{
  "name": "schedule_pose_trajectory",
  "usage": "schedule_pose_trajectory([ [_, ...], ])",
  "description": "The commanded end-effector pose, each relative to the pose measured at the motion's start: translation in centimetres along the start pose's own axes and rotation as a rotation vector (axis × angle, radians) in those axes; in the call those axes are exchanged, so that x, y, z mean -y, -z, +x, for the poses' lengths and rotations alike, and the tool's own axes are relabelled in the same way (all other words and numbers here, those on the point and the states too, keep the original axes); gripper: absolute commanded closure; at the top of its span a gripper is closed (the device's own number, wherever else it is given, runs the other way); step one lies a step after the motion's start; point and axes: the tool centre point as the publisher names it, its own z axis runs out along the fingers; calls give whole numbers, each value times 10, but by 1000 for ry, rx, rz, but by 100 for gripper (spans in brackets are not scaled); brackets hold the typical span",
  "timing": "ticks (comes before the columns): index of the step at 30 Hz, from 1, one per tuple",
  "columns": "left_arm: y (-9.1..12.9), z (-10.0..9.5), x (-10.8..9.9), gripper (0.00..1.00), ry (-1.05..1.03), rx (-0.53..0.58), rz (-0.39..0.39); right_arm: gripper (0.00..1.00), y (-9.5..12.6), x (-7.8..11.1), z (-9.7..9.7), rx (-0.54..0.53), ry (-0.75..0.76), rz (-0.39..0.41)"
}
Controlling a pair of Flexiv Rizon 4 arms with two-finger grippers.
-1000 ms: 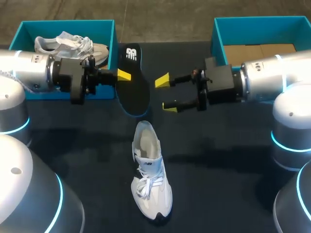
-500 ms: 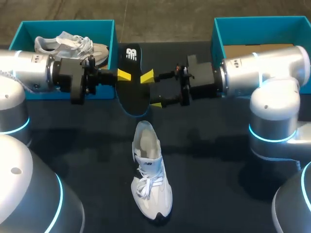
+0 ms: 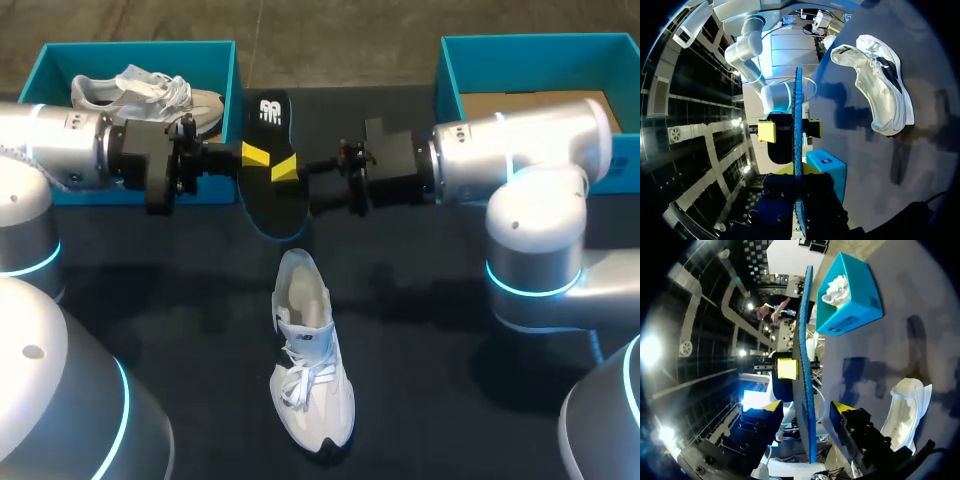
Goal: Take the shoe out of the shoebox, open the shoe tongue, remove and reinsert the insole, then place the shoe into the shoebox
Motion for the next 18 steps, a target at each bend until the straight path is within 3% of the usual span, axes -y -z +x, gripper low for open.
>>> schedule_pose_trajectory([
  [1, 0, 0, 1, 100, -1, -2, -3, 41, -7, 0, 4, 1, 0, -17],
  [3, 0, 0, 1, 100, -1, -2, -3, 52, -7, -1, 6, 1, 1, -18],
  [6, 0, 0, 1, 100, -1, -2, -3, 59, -5, -1, 8, 6, 1, -17],
  [14, 0, 0, 1, 100, -1, -2, -3, 64, -2, -1, 9, 11, 4, -18],
  [18, 0, 0, 1, 100, -1, -2, -3, 73, -1, -1, 9, 14, 3, -15],
])
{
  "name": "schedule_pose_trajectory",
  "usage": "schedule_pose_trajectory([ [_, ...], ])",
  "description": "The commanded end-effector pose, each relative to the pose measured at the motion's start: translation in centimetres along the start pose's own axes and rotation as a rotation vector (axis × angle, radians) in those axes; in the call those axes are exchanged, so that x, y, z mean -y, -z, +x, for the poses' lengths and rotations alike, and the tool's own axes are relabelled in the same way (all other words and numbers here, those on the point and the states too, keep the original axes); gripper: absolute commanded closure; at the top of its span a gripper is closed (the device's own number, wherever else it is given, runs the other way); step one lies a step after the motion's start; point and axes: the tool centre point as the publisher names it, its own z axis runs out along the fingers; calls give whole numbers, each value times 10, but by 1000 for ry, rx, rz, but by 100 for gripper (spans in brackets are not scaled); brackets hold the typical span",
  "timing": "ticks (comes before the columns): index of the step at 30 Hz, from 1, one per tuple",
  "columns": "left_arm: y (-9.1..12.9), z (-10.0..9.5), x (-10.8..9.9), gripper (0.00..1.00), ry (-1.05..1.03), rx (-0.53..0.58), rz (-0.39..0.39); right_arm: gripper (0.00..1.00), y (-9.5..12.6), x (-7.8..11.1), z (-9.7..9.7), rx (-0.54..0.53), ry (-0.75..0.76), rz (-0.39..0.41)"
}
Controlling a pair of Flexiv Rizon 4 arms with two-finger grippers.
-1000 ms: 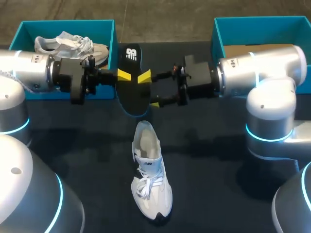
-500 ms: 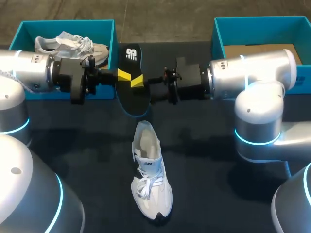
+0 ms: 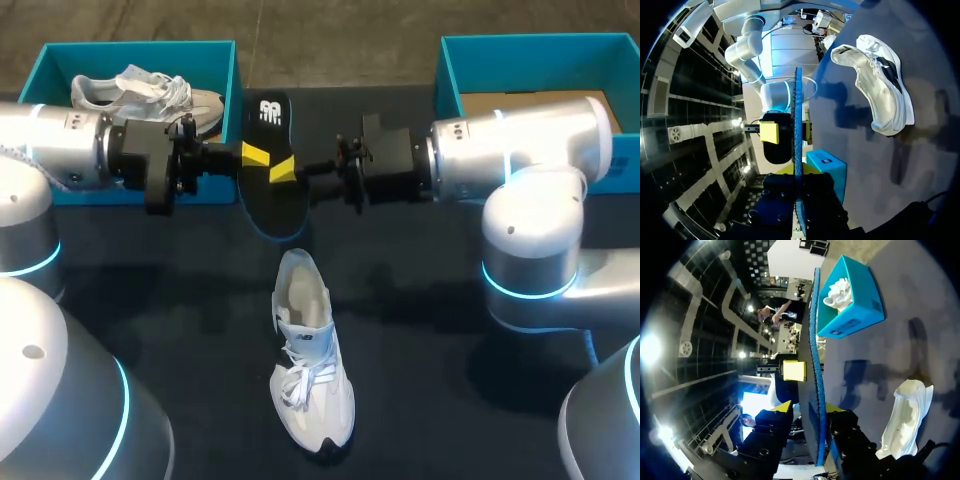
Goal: Take the shoe out of the shoebox, open the shoe tongue, remove and reinsert the insole, then place the shoe into the shoebox
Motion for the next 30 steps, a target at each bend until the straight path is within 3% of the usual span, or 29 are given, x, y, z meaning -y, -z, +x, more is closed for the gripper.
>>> schedule_pose_trajectory([
  [1, 0, 0, 1, 100, -1, -2, -3, 73, 1, -1, 1, 11, -4, 4],
  [21, 0, 0, 1, 100, -1, -2, -3, 73, 1, -4, -1, 24, -2, 35],
  [26, 0, 0, 1, 100, -1, -2, -3, 77, -1, -6, -2, 27, -4, 45],
  [30, 0, 0, 1, 100, -1, -2, -3, 91, 0, -8, -2, 27, -4, 46],
])
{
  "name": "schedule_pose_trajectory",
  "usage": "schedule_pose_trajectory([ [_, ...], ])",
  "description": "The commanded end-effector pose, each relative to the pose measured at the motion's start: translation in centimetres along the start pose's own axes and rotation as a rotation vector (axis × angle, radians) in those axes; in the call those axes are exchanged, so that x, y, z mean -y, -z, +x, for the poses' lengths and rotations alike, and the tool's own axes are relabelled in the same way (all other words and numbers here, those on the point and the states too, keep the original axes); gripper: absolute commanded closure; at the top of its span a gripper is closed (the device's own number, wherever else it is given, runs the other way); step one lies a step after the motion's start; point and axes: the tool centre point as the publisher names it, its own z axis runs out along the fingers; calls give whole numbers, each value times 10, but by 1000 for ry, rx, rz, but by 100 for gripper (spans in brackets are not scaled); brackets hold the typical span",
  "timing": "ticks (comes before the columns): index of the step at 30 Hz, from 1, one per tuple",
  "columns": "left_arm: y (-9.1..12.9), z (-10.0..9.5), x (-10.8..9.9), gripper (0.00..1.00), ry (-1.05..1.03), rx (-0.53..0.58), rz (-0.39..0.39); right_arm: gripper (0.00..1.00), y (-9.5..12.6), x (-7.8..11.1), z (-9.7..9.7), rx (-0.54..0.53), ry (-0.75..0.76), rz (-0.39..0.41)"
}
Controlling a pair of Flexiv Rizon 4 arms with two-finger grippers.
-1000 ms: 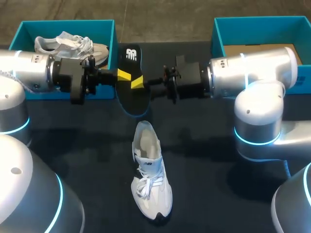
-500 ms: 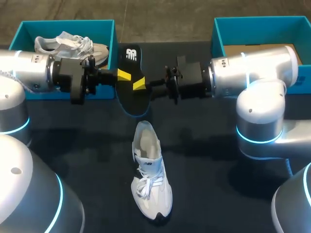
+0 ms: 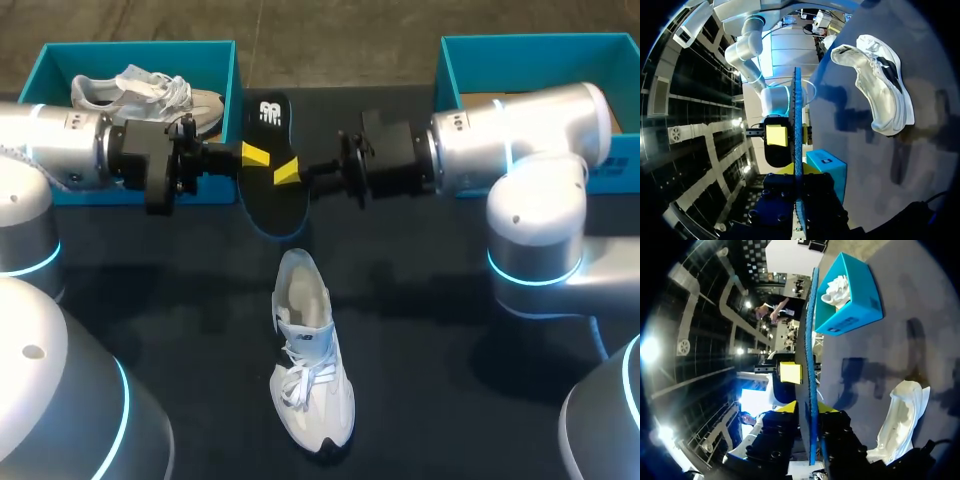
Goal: Take the shoe out of the shoebox, open the shoe tongue, remove and reinsert the insole, then place the shoe into the shoebox
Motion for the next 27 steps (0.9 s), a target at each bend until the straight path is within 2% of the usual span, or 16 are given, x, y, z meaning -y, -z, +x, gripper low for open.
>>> schedule_pose_trajectory([
  [1, 0, 0, 1, 100, -1, -2, -3, 90, -2, -4, 1, 7, -2, 4],
  [5, 0, 0, 1, 100, -1, -2, -3, 92, -1, -5, 0, 6, -4, 2],
  [7, 0, 0, 1, 100, -1, -2, -3, 100, -1, -4, -1, 4, -5, 2],
  [12, 0, 0, 1, 100, -1, -2, -3, 100, 1, -1, -3, -5, -2, -2],
  [13, 0, 0, 1, 58, -1, -2, -3, 100, 1, -1, -4, -7, -1, -4],
  [14, 0, -2, 2, 9, -2, -3, 3, 100, 2, 0, -5, -11, -1, -9],
  [15, 0, -3, 2, 0, -5, -6, 2, 100, 3, 0, -6, -13, 1, -13],
  [20, 8, -11, 9, 0, -19, -31, 41, 100, 9, 1, -8, -31, 28, -40],
  [27, 38, -5, 21, 0, 48, -131, 62, 100, 18, -1, -12, -62, 100, -84],
])
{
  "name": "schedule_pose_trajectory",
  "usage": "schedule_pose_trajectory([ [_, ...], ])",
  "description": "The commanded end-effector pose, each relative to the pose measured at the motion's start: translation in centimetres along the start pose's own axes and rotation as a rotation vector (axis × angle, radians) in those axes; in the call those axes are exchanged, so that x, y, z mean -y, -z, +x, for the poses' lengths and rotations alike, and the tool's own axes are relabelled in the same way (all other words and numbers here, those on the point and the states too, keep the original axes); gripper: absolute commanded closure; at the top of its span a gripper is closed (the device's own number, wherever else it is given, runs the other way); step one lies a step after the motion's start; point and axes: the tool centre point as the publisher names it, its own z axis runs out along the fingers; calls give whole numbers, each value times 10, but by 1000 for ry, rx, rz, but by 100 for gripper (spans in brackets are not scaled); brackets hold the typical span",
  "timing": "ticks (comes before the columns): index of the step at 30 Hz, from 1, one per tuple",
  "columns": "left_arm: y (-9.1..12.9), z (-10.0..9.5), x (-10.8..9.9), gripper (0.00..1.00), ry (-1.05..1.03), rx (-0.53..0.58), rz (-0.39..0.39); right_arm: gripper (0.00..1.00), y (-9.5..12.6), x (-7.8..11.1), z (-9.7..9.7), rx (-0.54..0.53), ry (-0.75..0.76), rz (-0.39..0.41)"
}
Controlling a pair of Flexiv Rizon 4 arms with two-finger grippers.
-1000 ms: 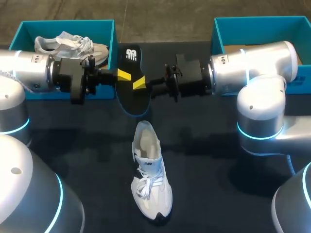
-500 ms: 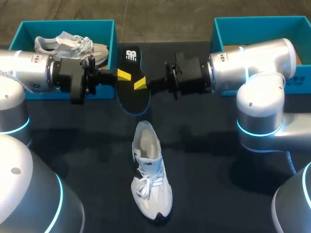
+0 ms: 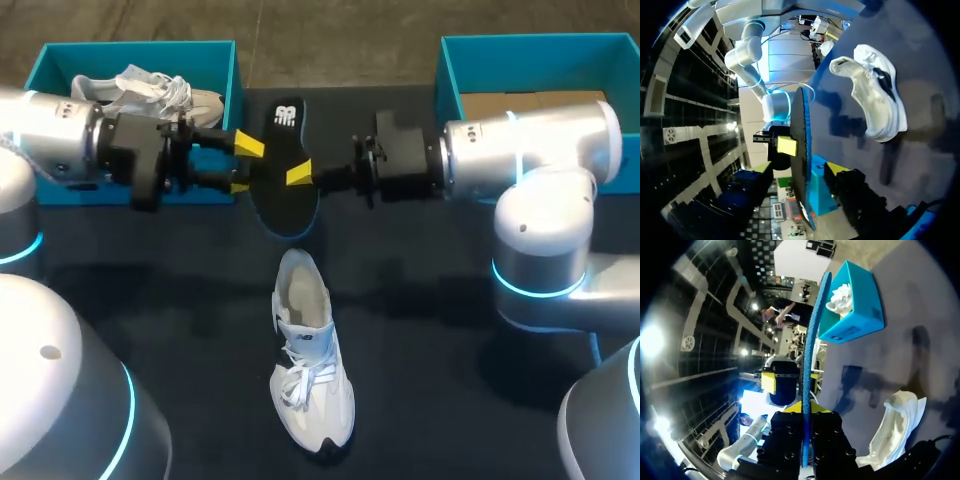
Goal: Take the shoe out of the shoebox, open the shoe tongue, remove and reinsert the insole, then place the shoe into the shoebox
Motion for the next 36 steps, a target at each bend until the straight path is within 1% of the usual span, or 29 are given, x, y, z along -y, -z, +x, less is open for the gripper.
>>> schedule_pose_trajectory([
  [1, 27, 0, 14, 0, 36, -82, 13, 100, 5, 6, -4, -24, 32, -25],
  [4, 38, 4, 21, 0, 94, -142, 22, 100, 6, 7, -6, -41, 73, -38],
  [6, 43, 7, 25, 0, 137, -162, 24, 100, 6, 8, -7, -53, 99, -40],
  [9, 50, 10, 31, 0, 217, -250, 32, 100, 5, 10, -8, -55, 137, -31],
  [11, 50, 10, 31, 0, 217, -250, 32, 100, 4, 12, -10, -18, 140, -13],
  [28, 50, 10, 31, 0, 217, -250, 32, 100, 4, 12, -10, -18, 140, -13],
  [29, 48, 13, 35, 0, 243, -280, -12, 100, 7, 14, -12, -3, 152, -8],
  [31, 49, 16, 38, 0, 297, -296, -52, 100, 12, 16, -15, -1, 157, -5],
  [32, 50, 19, 39, 0, 338, -309, -96, 100, 15, 17, -17, 19, 173, -8],
  [34, 50, 23, 39, 0, 434, -314, -126, 100, 19, 16, -18, 27, 182, -9],
  [35, 50, 25, 39, 0, 481, -337, -150, 100, 20, 17, -17, 44, 191, -12],
  [36, 50, 26, 39, 0, 485, -349, -158, 100, 21, 17, -17, 48, 196, -9],
])
